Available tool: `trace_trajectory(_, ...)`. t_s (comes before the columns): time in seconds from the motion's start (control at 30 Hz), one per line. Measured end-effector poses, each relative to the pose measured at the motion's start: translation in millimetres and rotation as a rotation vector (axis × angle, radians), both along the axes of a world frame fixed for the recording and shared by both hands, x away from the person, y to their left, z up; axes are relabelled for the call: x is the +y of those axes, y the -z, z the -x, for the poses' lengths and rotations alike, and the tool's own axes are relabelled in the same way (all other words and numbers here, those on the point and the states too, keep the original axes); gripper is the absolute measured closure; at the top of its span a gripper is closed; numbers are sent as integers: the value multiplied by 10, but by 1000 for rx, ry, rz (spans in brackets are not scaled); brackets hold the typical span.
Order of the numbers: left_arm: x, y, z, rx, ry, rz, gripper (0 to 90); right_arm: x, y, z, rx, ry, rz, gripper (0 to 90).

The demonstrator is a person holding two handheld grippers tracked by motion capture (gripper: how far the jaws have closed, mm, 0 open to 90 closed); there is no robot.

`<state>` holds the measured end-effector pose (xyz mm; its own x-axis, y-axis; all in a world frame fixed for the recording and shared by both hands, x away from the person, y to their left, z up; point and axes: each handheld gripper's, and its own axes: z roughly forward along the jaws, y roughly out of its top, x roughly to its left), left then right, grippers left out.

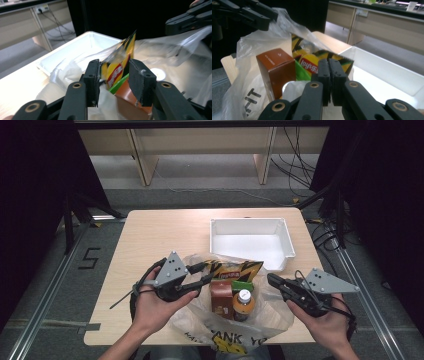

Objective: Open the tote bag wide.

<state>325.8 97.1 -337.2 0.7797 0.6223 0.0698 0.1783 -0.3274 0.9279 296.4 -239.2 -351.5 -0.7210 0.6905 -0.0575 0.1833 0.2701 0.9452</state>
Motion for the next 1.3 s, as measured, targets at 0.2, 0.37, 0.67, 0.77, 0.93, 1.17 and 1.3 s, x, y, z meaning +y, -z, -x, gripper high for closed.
trace_trajectory(0.2,94,125,-157,37,-58,-31,609,18,135,-53,58,-5,41,876)
trace_trajectory(0.37,168,233,-230,68,-93,-47,621,22,223,-75,75,0,64,873)
trace_trajectory(0.67,261,370,-301,101,-120,-77,623,-13,388,-155,144,-2,122,870)
trace_trajectory(0.77,278,451,-338,120,-123,-87,628,-11,439,-180,157,14,137,869)
trace_trajectory(0.93,258,613,-359,157,-120,-108,638,-54,523,-228,187,12,182,869)
trace_trajectory(1.17,224,728,-369,174,-102,-125,663,-55,621,-259,238,36,168,869)
trace_trajectory(1.3,209,786,-361,180,-103,-127,685,-104,662,-312,248,30,181,869)
